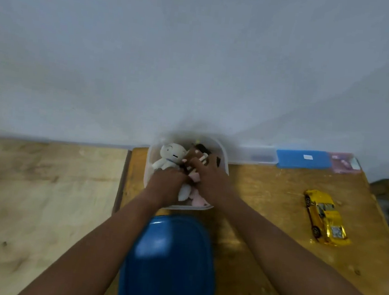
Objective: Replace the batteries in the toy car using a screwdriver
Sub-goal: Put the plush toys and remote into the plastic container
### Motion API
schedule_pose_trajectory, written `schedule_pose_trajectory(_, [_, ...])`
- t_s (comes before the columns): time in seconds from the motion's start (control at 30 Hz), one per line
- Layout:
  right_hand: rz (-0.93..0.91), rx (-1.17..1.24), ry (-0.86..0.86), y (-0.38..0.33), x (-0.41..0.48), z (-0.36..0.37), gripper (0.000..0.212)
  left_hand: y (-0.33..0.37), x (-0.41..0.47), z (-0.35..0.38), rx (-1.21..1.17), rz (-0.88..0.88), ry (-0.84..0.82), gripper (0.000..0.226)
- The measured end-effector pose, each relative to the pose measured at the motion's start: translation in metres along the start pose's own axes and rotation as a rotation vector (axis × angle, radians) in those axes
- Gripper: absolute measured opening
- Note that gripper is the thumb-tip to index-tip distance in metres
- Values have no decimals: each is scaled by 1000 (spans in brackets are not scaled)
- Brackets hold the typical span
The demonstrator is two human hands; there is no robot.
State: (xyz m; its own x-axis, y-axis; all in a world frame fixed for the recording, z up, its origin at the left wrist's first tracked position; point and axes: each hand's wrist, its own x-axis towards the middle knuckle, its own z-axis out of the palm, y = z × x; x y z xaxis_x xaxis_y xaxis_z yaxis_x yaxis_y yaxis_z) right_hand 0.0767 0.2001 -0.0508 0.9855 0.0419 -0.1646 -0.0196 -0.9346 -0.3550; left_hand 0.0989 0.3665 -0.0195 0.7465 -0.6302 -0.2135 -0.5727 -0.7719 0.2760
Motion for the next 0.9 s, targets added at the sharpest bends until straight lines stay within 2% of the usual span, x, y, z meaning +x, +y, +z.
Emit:
schedule_pose_trajectory(0.17, [-5, -16, -310, 3, 16, -15, 88, -4, 3, 3, -49, 10, -31, 40])
schedule_pose_trajectory(0.23, [7, -31, -368, 4, 19, -28, 94, -7, 3, 0, -35, 0, -16, 45])
schedule_pose_trajectory(0.4, [-17, -107, -213, 0, 7, -29, 85, -12, -2, -2, -1, -95, 88, 30])
schedule_pose_trajectory(0.53, [4, -91, -205, -10, -5, -31, 48, -4, -7, -1, -34, -123, 93, 23])
schedule_pose_trajectory(0.67, [-70, -182, -162, -11, -16, -39, 34, 2, -25, 2, -56, -143, 179, 29])
schedule_pose_trajectory(0.77, [-154, -153, 10, -5, -37, -40, 27, 12, -53, 9, -164, -220, 370, 43])
schedule_pose_trajectory(0.87, [-149, 45, 320, 1, -80, -28, 17, 27, -93, 29, -270, -354, 566, 52])
schedule_pose_trajectory(0.9, [-115, 114, 374, 4, -97, -20, 13, 32, -108, 38, -295, -409, 601, 52])
